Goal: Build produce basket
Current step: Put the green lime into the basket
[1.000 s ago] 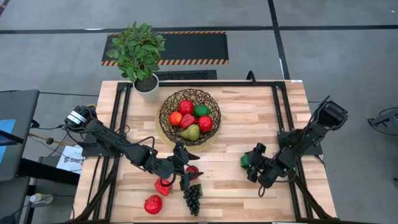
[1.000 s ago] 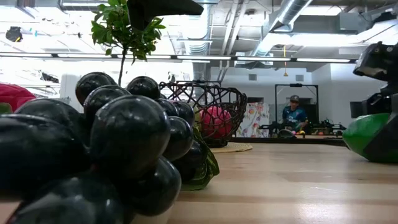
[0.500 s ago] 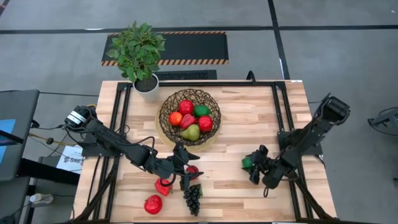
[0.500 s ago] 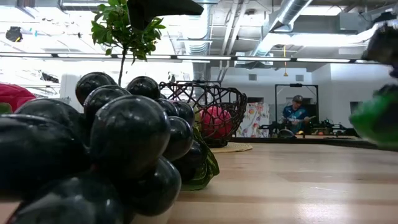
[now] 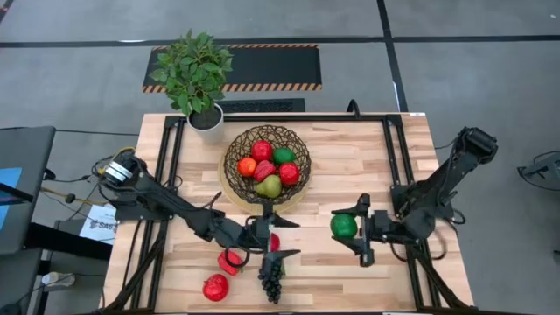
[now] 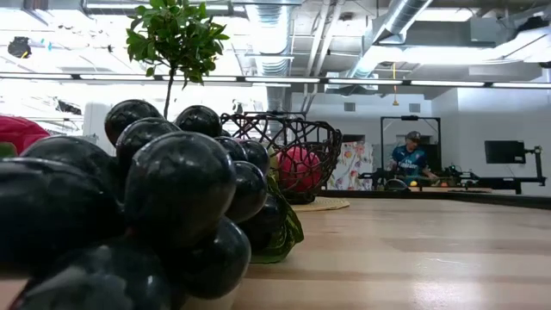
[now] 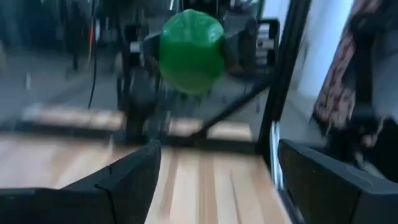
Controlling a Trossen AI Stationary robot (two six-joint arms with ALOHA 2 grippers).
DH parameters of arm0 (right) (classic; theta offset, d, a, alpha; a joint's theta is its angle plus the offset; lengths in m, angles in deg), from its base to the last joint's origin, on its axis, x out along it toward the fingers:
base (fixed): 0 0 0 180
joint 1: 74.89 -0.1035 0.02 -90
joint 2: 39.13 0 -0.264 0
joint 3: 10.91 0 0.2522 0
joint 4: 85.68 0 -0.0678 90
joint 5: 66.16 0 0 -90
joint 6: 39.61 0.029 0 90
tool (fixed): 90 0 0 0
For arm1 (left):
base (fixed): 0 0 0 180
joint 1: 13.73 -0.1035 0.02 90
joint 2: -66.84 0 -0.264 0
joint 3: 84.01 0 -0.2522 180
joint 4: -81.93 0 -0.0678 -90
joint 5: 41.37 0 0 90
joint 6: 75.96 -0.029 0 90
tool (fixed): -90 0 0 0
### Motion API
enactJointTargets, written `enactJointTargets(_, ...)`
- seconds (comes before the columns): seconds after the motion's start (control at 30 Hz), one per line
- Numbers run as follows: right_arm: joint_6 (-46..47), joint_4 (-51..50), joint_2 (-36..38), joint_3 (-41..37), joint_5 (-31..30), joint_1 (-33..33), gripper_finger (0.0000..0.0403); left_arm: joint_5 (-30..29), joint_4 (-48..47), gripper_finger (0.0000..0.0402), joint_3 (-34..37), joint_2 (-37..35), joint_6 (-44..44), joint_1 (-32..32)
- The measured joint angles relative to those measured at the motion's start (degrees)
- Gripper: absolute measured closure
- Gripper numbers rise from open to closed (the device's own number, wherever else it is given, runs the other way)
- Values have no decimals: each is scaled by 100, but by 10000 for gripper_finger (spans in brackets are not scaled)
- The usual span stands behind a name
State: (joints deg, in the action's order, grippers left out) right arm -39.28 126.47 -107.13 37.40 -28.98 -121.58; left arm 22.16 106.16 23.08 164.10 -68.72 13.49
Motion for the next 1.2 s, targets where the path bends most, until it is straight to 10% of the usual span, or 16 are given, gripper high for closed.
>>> enactJointTargets(0.3,-258,702,-452,342,493,225,96,165,2066,93,-11,678,-1500,-137)
enactJointTargets(1.2,1856,51,-1199,730,652,1016,85,-729,1447,93,-122,705,-2762,-151)
